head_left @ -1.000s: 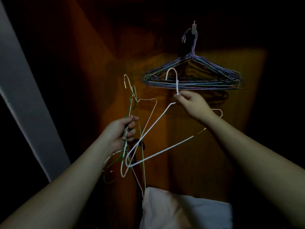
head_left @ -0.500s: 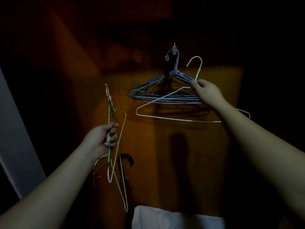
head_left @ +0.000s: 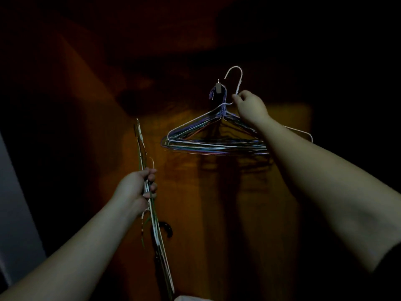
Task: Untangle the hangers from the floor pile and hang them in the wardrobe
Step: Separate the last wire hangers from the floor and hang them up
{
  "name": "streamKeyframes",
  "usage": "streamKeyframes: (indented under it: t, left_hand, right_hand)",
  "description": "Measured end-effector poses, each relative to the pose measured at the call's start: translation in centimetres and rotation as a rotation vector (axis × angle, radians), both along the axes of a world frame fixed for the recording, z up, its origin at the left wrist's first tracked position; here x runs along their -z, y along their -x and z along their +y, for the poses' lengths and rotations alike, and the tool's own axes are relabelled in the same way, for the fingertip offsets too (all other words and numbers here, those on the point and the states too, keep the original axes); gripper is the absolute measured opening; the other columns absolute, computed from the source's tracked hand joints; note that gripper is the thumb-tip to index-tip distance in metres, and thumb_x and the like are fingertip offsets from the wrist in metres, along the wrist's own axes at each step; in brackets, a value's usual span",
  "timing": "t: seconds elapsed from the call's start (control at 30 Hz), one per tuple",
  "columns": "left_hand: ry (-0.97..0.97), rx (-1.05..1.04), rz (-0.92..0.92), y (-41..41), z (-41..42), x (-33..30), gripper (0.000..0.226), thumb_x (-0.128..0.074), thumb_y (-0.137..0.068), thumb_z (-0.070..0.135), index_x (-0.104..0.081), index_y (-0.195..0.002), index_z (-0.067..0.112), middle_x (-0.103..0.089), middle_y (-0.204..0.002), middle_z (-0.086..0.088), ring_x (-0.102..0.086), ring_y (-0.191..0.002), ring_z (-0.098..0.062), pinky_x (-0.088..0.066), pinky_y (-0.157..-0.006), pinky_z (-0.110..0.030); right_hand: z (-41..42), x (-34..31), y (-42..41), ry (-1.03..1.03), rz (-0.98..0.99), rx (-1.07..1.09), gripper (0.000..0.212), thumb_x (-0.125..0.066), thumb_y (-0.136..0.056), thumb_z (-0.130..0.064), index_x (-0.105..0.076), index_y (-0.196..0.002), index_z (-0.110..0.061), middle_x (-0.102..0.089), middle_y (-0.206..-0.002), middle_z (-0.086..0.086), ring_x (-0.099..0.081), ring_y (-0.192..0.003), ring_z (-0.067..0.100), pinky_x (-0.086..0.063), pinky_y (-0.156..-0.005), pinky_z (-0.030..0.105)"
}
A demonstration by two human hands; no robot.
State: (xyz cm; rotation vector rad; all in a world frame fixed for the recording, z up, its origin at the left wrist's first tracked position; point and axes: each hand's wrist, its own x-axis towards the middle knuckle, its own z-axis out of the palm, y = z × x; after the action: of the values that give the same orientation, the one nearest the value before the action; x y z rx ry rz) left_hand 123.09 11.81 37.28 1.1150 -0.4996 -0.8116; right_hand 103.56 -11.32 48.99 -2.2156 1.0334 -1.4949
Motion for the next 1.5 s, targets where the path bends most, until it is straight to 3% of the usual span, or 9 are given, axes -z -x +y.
streamKeyframes:
  t: [0.1, 0.2, 0.4, 0.5, 0.73, 0.8, 0.9, 1.37, 1.5]
  left_hand:
    - [-0.005, 0.011, 0.008, 0.3, -0.4, 0.0, 0.021, -0.037, -0.104, 0.017, -0.050, -0.090, 0.009, -0.039, -0.049, 0.005, -0.033, -0.029, -0.005, -0.016, -0.028, -0.011]
    - [-0.008, 0.031, 0.018, 0.5, -0.6, 0.0, 0.021, -0.036, -0.104, 0.017, -0.050, -0.090, 0.009, -0.040, -0.046, 0.006, -0.033, -0.029, -0.005, -0.017, -0.028, -0.011]
    - [-0.012, 0.044, 0.008, 0.9, -0.6, 0.0, 0.021, -0.035, -0.105, 0.018, -0.050, -0.092, 0.009, -0.039, -0.049, 0.005, -0.032, -0.030, -0.006, -0.016, -0.027, -0.012]
    - [-0.021, 0.033, 0.000, 1.0, -0.5, 0.1, 0.020, -0.036, -0.104, 0.018, -0.051, -0.094, 0.009, -0.039, -0.052, 0.004, -0.033, -0.031, -0.006, -0.017, -0.027, -0.013]
    - [-0.020, 0.027, 0.025, 0.8, -0.1, 0.4, 0.021, -0.037, -0.104, 0.018, -0.052, -0.094, 0.008, -0.038, -0.055, 0.004, -0.033, -0.032, -0.006, -0.018, -0.026, -0.014]
    - [-0.018, 0.024, 0.031, 0.6, 0.0, 0.5, 0.020, -0.037, -0.104, 0.018, -0.052, -0.094, 0.008, -0.038, -0.056, 0.003, -0.033, -0.032, -0.006, -0.018, -0.026, -0.014]
    - [-0.017, 0.016, 0.030, 0.4, 0.1, 0.6, 0.020, -0.038, -0.104, 0.018, -0.052, -0.094, 0.008, -0.039, -0.057, 0.003, -0.034, -0.032, -0.006, -0.018, -0.026, -0.014]
    - [-0.017, 0.064, 0.036, 1.2, 1.7, 0.6, 0.019, -0.038, -0.103, 0.017, -0.052, -0.093, 0.008, -0.040, -0.051, 0.005, -0.033, -0.032, -0.006, -0.019, -0.027, -0.013]
    - [-0.019, 0.099, 0.050, 1.0, 2.8, 1.0, 0.019, -0.039, -0.102, 0.017, -0.052, -0.092, 0.008, -0.039, -0.053, 0.004, -0.032, -0.032, -0.006, -0.020, -0.027, -0.014]
  right_hand:
    - [-0.8, -0.4, -1.0, -0.030, -0.005, -0.026, 0.034, -0.038, -0.104, -0.036, -0.058, -0.117, -0.012, -0.058, -0.093, 0.002, -0.053, -0.075, 0.014, -0.042, -0.065, 0.032]
    - [-1.5, -0.4, -1.8, -0.071, 0.007, -0.037, 0.037, -0.037, -0.103, -0.038, -0.058, -0.117, -0.011, -0.061, -0.099, 0.007, -0.058, -0.089, 0.022, -0.048, -0.077, 0.039]
    - [-2.1, 0.7, -3.4, -0.066, 0.055, -0.041, 0.032, -0.041, -0.102, -0.039, -0.060, -0.109, -0.014, -0.061, -0.091, 0.004, -0.057, -0.080, 0.019, -0.039, -0.063, 0.031]
    - [-2.3, 1.3, -4.0, -0.061, 0.073, -0.024, 0.032, -0.043, -0.101, -0.040, -0.060, -0.104, -0.014, -0.060, -0.087, 0.003, -0.057, -0.079, 0.021, -0.037, -0.064, 0.031]
    - [-2.9, 2.4, -4.4, -0.069, 0.047, -0.006, 0.037, -0.040, -0.102, -0.042, -0.062, -0.109, -0.013, -0.059, -0.080, 0.000, -0.057, -0.074, 0.019, -0.036, -0.056, 0.029]
    - [-3.1, 2.5, -4.4, -0.046, 0.079, 0.066, 0.040, -0.038, -0.101, -0.046, -0.063, -0.109, -0.015, -0.063, -0.090, 0.003, -0.059, -0.089, 0.024, -0.043, -0.071, 0.033]
    - [-3.2, 2.5, -4.5, -0.016, 0.113, 0.151, 0.044, -0.037, -0.100, -0.049, -0.064, -0.113, -0.016, -0.064, -0.110, 0.007, -0.053, -0.110, 0.028, -0.037, -0.089, 0.040]
    - [-3.1, 2.0, -4.3, 0.008, 0.195, 0.299, 0.051, -0.039, -0.098, -0.055, -0.061, -0.117, -0.014, -0.059, -0.117, 0.010, -0.050, -0.114, 0.029, -0.035, -0.093, 0.044]
    - [-1.2, 2.7, -4.2, 0.107, 0.034, 0.315, 0.044, -0.049, -0.095, -0.050, -0.056, -0.116, -0.012, -0.053, -0.119, 0.009, -0.048, -0.114, 0.028, -0.036, -0.094, 0.043]
